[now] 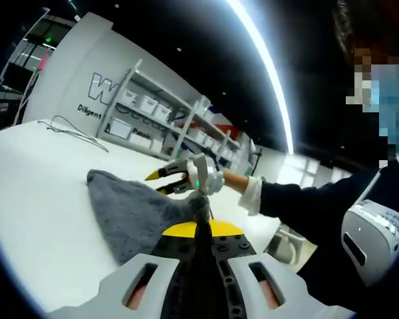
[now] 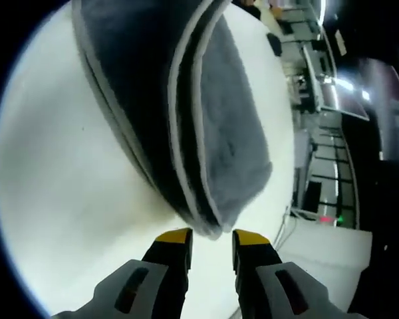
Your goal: Open the folded towel by lifting each exposed corner and separating the folded layers until the towel lies flat within the target outline without major curled edges
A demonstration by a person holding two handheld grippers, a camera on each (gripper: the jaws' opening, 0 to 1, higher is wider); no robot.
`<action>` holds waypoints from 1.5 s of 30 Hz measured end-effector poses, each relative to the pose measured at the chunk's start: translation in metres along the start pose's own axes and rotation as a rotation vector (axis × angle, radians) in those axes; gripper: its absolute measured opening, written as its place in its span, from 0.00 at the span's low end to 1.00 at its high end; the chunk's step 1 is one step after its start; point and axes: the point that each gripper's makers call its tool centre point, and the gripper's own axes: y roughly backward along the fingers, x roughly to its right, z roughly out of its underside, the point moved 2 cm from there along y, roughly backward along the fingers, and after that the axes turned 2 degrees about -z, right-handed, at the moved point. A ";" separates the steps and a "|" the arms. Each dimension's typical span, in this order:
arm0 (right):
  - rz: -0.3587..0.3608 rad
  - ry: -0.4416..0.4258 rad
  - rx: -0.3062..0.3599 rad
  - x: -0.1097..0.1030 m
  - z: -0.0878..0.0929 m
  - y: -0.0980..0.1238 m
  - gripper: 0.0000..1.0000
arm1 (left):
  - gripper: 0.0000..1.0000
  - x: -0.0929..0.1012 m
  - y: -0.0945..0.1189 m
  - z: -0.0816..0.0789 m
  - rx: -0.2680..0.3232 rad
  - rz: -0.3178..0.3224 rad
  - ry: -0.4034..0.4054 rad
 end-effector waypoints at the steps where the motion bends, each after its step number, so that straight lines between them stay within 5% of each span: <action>1: -0.004 0.013 -0.002 -0.002 0.001 -0.002 0.22 | 0.03 -0.002 0.001 0.000 0.001 -0.004 -0.001; 17: 0.028 0.217 0.000 0.009 -0.007 -0.013 0.10 | 0.03 -0.015 0.009 0.003 0.010 -0.020 0.026; 21: 0.029 0.214 -0.001 0.012 -0.007 -0.011 0.03 | 0.03 -0.015 0.011 0.004 0.009 -0.015 0.021; 45: 0.088 0.035 -0.043 0.056 0.001 -0.004 0.00 | 0.03 -0.029 0.039 -0.025 0.127 -0.066 0.023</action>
